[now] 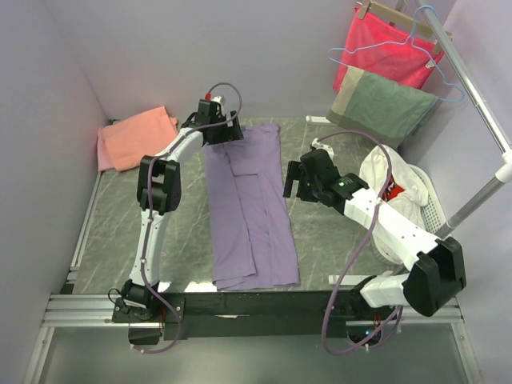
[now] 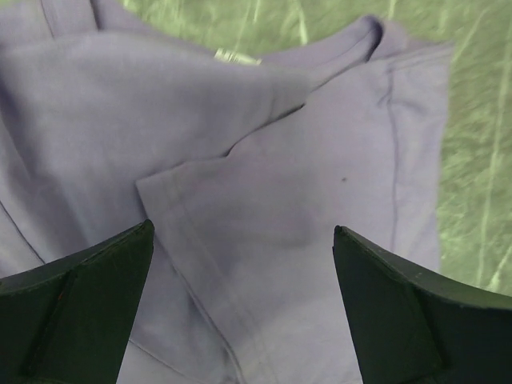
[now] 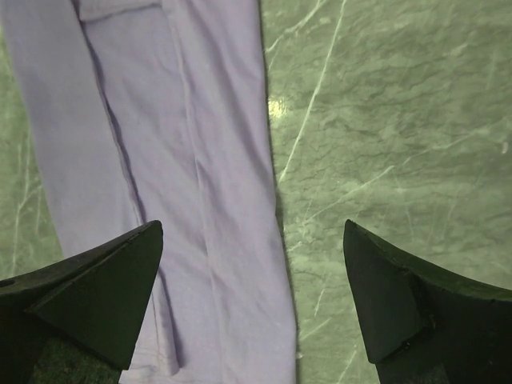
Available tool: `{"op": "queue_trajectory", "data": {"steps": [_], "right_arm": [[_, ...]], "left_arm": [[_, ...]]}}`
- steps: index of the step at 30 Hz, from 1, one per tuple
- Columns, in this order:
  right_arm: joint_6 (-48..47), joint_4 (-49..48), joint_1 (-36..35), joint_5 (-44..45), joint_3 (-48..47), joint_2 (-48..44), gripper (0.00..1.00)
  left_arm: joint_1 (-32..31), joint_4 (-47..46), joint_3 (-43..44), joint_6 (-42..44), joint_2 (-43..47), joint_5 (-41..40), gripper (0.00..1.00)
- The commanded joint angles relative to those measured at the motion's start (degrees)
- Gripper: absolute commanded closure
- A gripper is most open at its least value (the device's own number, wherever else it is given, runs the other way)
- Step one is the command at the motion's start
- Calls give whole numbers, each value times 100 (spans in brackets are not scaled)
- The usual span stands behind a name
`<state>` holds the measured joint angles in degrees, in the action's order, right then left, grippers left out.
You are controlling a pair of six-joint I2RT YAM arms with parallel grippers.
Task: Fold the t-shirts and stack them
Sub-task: Grab the bottom of the folded rectangular tshirt with both arms
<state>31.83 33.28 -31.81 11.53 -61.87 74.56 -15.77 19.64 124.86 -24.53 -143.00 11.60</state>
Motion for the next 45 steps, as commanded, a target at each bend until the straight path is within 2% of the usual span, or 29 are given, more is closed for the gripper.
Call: {"op": "queue_trajectory", "data": {"steps": [1, 4, 12, 14, 15, 18, 20, 21, 26, 27, 29, 30, 37, 42, 45], "right_arm": [[-81, -357, 78, -282, -19, 181, 0], [-46, -436, 96, -414, 61, 304, 0], [-63, -506, 96, -564, 122, 392, 0], [-63, -498, 114, -555, 157, 392, 0], [-55, -515, 96, -564, 175, 401, 0], [-72, -524, 105, -608, 192, 471, 0], [-46, -524, 114, -643, 192, 515, 0], [-28, -524, 105, -643, 192, 515, 0], [-19, -542, 105, -669, 236, 506, 0], [-19, -550, 105, -661, 245, 506, 0], [-19, -559, 105, -669, 263, 515, 0], [-19, -559, 96, -661, 271, 515, 0], [68, -673, 105, -696, 438, 480, 0], [86, -708, 105, -705, 491, 489, 0], [86, -717, 105, -722, 509, 498, 0]], "left_arm": [[4, -196, -162, 133, 210, -69, 1], [4, -224, -445, 151, 317, -228, 1], [4, 14, -5, 186, -44, -210, 1], [4, -30, -31, 186, -44, -219, 6], [4, -74, -32, 186, -53, -193, 10], [4, -83, 30, 168, -96, -166, 36], [4, -74, 91, 168, -140, -166, 42], [4, -65, 117, 168, -158, -192, 50], [4, -83, 144, 186, -167, -263, 69], [4, -92, 144, 186, -158, -263, 80], [4, -74, 188, 195, -149, -228, 96], [4, -48, 223, 186, -141, -202, 99], [4, -364, -172, 133, 728, -210, 99], [4, -153, -189, 81, 1028, -325, 99], [4, -276, -558, 28, 1248, -386, 99]]}}
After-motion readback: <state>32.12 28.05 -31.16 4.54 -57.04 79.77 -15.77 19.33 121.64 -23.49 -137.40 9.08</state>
